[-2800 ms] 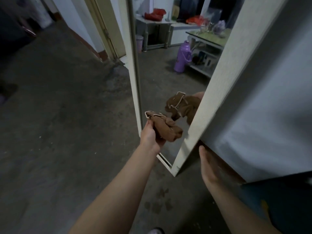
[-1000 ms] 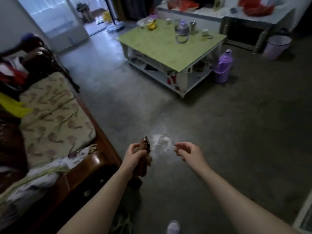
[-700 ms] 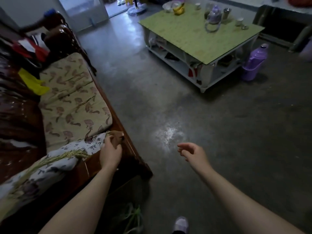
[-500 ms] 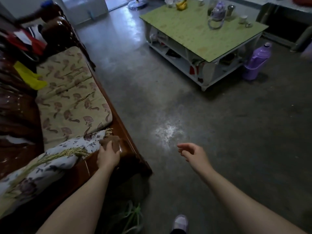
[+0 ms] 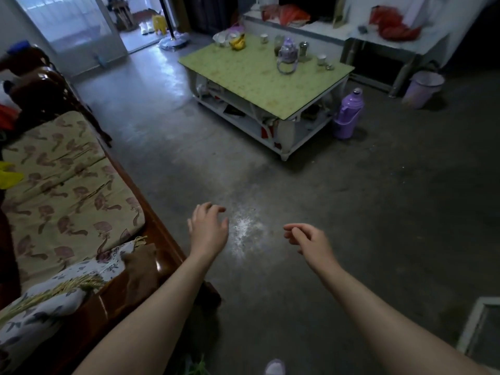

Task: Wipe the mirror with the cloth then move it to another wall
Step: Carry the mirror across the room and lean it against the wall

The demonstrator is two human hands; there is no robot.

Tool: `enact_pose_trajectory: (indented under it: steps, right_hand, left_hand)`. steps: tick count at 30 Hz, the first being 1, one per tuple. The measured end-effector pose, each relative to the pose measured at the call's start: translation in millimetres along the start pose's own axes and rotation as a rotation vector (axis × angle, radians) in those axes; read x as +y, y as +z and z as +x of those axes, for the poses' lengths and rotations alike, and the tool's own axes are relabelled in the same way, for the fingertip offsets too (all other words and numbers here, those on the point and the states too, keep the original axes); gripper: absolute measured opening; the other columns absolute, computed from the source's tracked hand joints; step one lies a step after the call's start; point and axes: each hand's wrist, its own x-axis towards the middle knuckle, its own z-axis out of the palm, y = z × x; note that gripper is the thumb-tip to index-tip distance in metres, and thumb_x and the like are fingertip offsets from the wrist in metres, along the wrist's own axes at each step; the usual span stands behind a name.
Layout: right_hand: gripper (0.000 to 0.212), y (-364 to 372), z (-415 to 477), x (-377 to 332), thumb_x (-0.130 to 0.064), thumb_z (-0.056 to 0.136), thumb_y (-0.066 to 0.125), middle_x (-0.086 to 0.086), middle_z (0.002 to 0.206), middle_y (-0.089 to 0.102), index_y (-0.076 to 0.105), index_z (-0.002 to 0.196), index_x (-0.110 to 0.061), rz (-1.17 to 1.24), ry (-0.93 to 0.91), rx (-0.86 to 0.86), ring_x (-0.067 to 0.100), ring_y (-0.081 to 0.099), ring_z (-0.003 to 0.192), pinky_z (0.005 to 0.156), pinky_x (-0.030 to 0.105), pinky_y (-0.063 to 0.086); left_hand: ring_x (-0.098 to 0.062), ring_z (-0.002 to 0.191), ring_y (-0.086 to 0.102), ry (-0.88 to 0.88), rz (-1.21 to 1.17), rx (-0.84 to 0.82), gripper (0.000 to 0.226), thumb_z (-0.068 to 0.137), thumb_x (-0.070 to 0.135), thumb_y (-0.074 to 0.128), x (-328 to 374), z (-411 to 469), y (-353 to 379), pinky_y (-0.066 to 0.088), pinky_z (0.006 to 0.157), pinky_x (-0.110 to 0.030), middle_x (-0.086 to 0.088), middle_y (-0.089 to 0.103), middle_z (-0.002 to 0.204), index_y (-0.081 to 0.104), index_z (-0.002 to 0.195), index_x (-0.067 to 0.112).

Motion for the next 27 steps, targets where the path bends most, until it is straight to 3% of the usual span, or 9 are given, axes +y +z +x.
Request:
enact_pose_trajectory:
  steps: [5, 10, 15, 19, 23, 27]
  right_hand:
    - [0.024, -69, -14, -8, -0.017, 0.098, 0.042, 0.001, 0.086, 0.067, 0.065, 0.093, -0.020, 0.016, -0.037, 0.148, 0.009, 0.061, 0.075, 0.062, 0.018, 0.040]
    - [0.024, -152, -39, -13, -0.017, 0.099, 0.041, -0.003, 0.082, 0.066, 0.064, 0.091, -0.022, 0.045, -0.071, 0.311, 0.010, 0.061, 0.073, 0.058, 0.013, 0.042]
    - [0.024, -257, -81, -9, -0.010, 0.099, 0.039, 0.003, 0.081, 0.062, 0.063, 0.100, -0.008, 0.089, -0.108, 0.496, 0.003, 0.058, 0.067, 0.050, 0.002, 0.038]
    - [0.026, -334, -118, 2, -0.011, 0.099, 0.038, -0.001, 0.079, 0.062, 0.063, 0.102, -0.005, 0.099, -0.112, 0.622, -0.012, 0.057, 0.057, 0.049, 0.001, 0.037]
    - [0.025, -410, -171, 7, -0.012, 0.100, 0.037, -0.001, 0.082, 0.062, 0.063, 0.099, -0.010, 0.071, -0.132, 0.771, 0.003, 0.057, 0.073, 0.054, 0.004, 0.040]
    - [0.029, -472, -216, 21, -0.020, 0.100, 0.038, -0.004, 0.084, 0.065, 0.063, 0.086, -0.028, 0.035, -0.133, 0.924, 0.013, 0.059, 0.078, 0.061, 0.022, 0.040]
  left_hand:
    - [-0.024, 0.128, 0.044, 0.202, -0.081, 0.013, 0.026, 0.089, 0.023, 0.057, 94, -20, 11, 0.030, 0.111, -0.042, -0.006, 0.054, 0.128, 0.064, 0.114, 0.016]
    - [-0.023, 0.123, 0.048, 0.383, -0.143, -0.030, 0.026, 0.089, 0.022, 0.059, 180, -47, 29, 0.036, 0.108, -0.039, -0.006, 0.057, 0.125, 0.064, 0.114, 0.015]
    - [-0.022, 0.124, 0.047, 0.559, -0.188, -0.088, 0.027, 0.088, 0.021, 0.061, 281, -89, 60, 0.036, 0.107, -0.038, -0.005, 0.056, 0.126, 0.064, 0.114, 0.017]
    - [-0.023, 0.120, 0.050, 0.687, -0.215, -0.138, 0.025, 0.085, 0.019, 0.062, 350, -127, 87, 0.038, 0.104, -0.037, -0.006, 0.059, 0.122, 0.066, 0.110, 0.016]
    - [-0.023, 0.117, 0.052, 0.824, -0.265, -0.180, 0.025, 0.084, 0.014, 0.062, 419, -178, 112, 0.037, 0.101, -0.032, -0.006, 0.060, 0.120, 0.067, 0.109, 0.015]
    - [-0.028, 0.108, 0.058, 0.937, -0.303, -0.226, 0.025, 0.079, 0.012, 0.063, 477, -221, 135, 0.043, 0.094, -0.035, -0.009, 0.064, 0.110, 0.069, 0.103, 0.013]
